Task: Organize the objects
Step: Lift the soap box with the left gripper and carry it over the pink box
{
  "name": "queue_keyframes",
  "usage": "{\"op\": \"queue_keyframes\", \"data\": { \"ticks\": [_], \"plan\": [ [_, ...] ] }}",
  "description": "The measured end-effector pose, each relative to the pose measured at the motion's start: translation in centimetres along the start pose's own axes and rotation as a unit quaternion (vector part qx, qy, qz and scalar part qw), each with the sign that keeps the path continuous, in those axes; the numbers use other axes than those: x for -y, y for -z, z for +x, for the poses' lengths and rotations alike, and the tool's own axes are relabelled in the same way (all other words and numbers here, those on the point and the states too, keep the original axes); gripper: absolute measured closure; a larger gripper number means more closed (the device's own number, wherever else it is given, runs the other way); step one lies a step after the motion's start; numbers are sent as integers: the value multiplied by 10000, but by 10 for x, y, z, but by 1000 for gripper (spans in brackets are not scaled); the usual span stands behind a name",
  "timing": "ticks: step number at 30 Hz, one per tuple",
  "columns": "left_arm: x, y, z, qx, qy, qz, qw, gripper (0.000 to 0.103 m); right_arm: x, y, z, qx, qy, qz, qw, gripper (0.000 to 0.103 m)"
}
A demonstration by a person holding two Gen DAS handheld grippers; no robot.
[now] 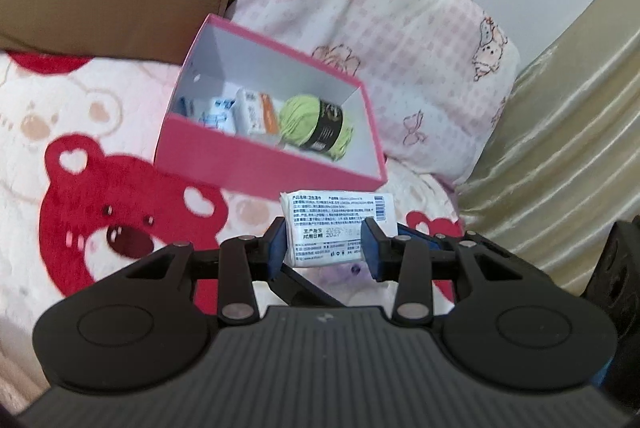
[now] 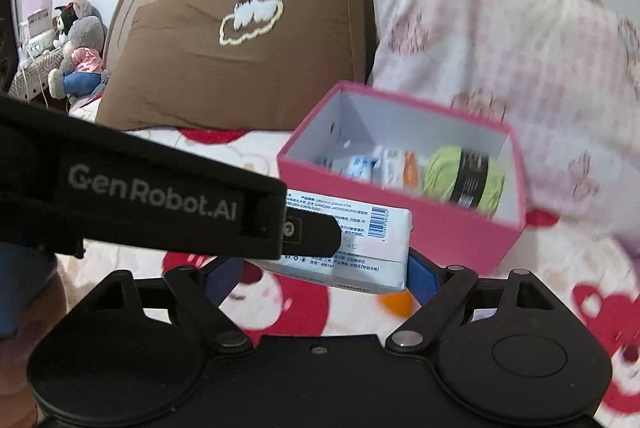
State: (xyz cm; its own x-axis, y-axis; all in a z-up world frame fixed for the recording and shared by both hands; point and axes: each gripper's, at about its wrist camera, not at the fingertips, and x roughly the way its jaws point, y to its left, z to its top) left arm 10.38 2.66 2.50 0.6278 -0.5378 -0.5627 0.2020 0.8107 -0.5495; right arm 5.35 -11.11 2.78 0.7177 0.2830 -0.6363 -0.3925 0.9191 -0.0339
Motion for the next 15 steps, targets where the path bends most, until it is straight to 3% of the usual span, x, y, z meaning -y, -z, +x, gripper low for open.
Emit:
{"op": "queue_keyframes", "data": {
  "ticks": [9,15],
  "plan": [
    [9,-51,17,117,-49,132,9998,66,34,-45,18,130,-397,178,9990,14],
    [4,-87,40,-99,-32,132,9999,66,64,-66,41,53,-945,684,9932,14]
  ]
}}
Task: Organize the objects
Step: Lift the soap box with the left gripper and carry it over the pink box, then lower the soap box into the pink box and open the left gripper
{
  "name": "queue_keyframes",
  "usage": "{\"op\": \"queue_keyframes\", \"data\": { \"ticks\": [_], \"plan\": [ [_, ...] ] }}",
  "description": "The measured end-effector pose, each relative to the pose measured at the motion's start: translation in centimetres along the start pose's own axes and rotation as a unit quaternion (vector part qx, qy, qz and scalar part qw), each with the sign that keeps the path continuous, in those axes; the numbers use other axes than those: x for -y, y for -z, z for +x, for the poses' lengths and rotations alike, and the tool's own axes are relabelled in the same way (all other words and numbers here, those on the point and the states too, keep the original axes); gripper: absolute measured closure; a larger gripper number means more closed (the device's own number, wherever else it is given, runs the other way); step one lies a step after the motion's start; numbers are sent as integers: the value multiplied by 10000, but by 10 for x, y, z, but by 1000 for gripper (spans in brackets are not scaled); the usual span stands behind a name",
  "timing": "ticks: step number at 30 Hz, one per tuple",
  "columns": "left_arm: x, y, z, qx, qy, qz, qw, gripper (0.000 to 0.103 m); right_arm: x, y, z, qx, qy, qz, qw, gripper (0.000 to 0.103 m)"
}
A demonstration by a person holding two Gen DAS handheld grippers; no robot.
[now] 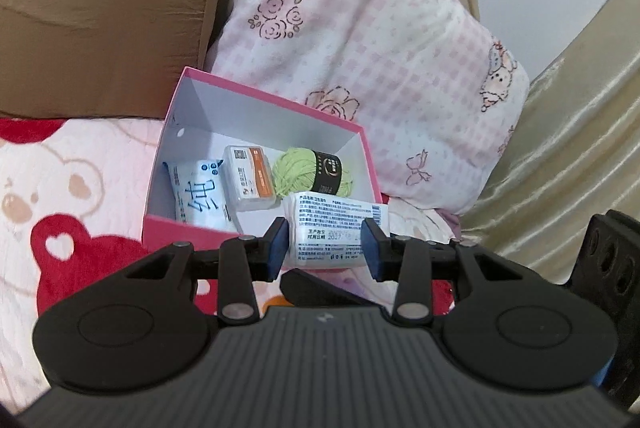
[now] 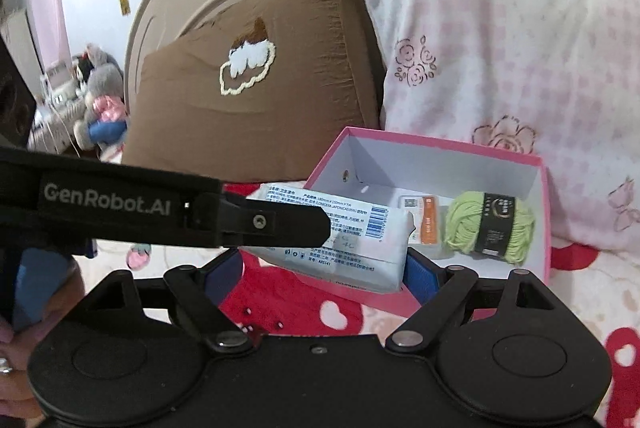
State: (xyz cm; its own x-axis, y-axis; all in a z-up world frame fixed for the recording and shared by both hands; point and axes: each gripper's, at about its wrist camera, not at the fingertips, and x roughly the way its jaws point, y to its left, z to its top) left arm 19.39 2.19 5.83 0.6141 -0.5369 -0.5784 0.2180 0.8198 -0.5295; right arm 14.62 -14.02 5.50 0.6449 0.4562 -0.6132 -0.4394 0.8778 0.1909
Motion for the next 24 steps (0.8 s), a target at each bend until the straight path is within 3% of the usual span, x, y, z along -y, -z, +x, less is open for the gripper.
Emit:
{"op": "queue_keyframes", "data": {
  "ticks": [6,9,12,14,18,24],
  "plan": [
    [-10,-30,48,-368,-25,-152,9992,66,30,-24,30,-208,-99,389,9990,14],
    [-23,-36,72,-374,24,-233,9990,66,47,-31,52,-312,-129,633,9974,15],
    [-43,-33,95,-493,222,-438,9976,65,68,-24,68,-280,-157,1058,9939,22],
    [-51,-28,109,-606,106,-422,9972,65,77,-14,82,-322,-91,1283,9912,25],
    [-63,-19,135,-695,-56,-326,9970,66,82,-1,110,-562,-7,1235,9907,35],
    [-79,-14,159,-827,-10,-347,9960,65,89,7,132,-752,189,1054,9914,41]
  ]
}}
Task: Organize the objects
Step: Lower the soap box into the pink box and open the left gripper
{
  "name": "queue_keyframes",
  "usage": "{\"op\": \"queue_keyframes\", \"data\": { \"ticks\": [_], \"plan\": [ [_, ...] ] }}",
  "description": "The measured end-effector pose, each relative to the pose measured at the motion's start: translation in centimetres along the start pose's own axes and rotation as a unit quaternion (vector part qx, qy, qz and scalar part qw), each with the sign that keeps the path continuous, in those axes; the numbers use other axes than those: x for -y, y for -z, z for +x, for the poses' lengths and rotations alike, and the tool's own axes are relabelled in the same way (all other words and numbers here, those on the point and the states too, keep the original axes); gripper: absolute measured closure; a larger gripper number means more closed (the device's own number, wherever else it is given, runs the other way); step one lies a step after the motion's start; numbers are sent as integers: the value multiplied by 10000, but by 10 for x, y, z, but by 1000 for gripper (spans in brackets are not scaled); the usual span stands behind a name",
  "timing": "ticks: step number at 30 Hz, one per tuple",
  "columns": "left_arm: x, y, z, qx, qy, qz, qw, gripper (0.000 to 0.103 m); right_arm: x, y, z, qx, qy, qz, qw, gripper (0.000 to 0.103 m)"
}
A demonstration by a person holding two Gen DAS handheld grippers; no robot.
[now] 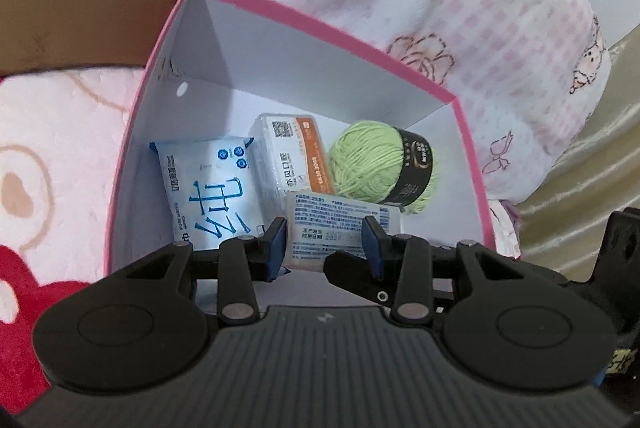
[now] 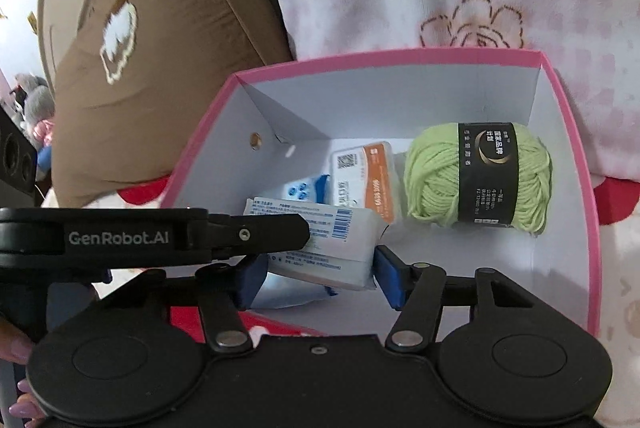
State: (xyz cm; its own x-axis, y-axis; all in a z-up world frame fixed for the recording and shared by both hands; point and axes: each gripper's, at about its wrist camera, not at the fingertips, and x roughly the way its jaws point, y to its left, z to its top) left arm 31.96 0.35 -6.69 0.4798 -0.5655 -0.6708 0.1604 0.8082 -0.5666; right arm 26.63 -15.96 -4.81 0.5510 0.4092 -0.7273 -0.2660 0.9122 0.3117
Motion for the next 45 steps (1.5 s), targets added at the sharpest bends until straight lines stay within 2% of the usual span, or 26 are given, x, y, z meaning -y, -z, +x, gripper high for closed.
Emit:
{"op": "queue_keyframes", "data": {
  "ticks": [6,19,32,35,40,45],
  "plan": [
    [-4,2,16,-72,63,39,9999,65,17,-2,13,-192,-19,123,9997,42],
    [3,13,31,12,-231,413,9989,69,33,0,24,-374,69,79,9992,56],
    [2,16,32,31,-463,453,9979,71,28,-2,29,-356,239,-75,9990,64],
    [-2,16,35,-52,-342,320,9989,71,26,-2,29,-404,346,-164,9985,65],
    [-1,19,39,51,-489,454,9978,71,31,-3,32,-533,609,-108,9967,67],
    [-7,17,43,141,-595,510,9968,71,38,0,42,-581,544,102,9968,71]
  ]
}}
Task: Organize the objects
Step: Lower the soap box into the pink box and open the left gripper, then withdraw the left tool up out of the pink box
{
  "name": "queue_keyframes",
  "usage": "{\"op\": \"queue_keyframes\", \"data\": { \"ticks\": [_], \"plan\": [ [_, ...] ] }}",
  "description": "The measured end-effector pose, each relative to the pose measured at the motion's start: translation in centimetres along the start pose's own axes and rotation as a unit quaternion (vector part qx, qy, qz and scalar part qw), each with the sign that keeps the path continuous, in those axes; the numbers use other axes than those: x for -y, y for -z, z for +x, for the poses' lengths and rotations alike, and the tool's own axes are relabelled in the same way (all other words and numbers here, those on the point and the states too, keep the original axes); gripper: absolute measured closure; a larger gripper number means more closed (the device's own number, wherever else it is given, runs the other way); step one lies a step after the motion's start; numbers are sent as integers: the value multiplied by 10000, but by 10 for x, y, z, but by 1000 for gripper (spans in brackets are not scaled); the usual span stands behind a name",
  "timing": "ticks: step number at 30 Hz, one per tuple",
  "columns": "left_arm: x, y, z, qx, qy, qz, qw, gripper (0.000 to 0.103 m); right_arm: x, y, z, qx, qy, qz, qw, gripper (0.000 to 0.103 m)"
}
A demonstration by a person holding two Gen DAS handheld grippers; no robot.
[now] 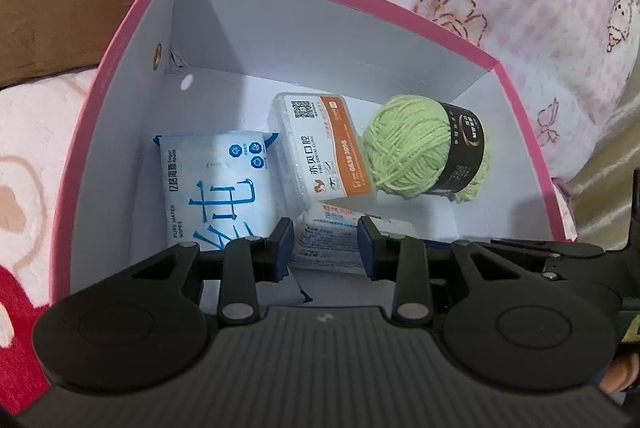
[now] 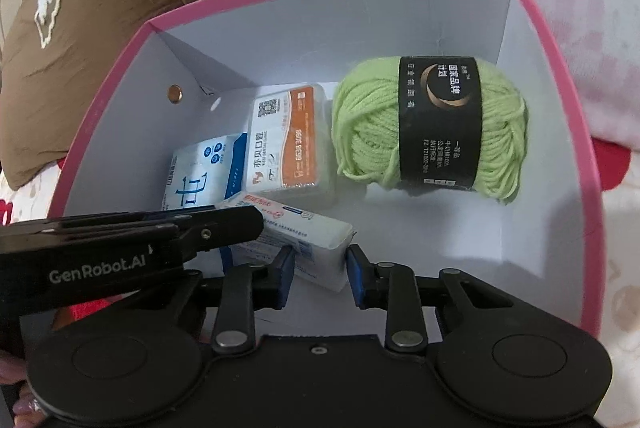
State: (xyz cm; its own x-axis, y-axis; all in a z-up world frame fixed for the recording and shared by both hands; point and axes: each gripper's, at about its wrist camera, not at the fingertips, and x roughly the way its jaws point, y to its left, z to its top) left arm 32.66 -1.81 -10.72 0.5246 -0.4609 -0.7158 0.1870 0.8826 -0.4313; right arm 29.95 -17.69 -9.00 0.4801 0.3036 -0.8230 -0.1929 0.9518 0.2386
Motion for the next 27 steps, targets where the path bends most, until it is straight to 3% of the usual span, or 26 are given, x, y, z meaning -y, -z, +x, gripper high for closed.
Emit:
{"op": "queue_keyframes", "data": {
  "ticks": [6,12,27],
  "plan": [
    [-3,-4,-2,182,-256,188,9993,70,-5,2,0,200,-80,-98,9997,71],
    [9,-6,-20,370,-315,453,9978,62,-9,2,-8,332,194,-168,9991,71],
    [53,-6,-126,463,-319,990,9935,55,-33,24,-125,1044,187,-543,9929,67]
  ]
}}
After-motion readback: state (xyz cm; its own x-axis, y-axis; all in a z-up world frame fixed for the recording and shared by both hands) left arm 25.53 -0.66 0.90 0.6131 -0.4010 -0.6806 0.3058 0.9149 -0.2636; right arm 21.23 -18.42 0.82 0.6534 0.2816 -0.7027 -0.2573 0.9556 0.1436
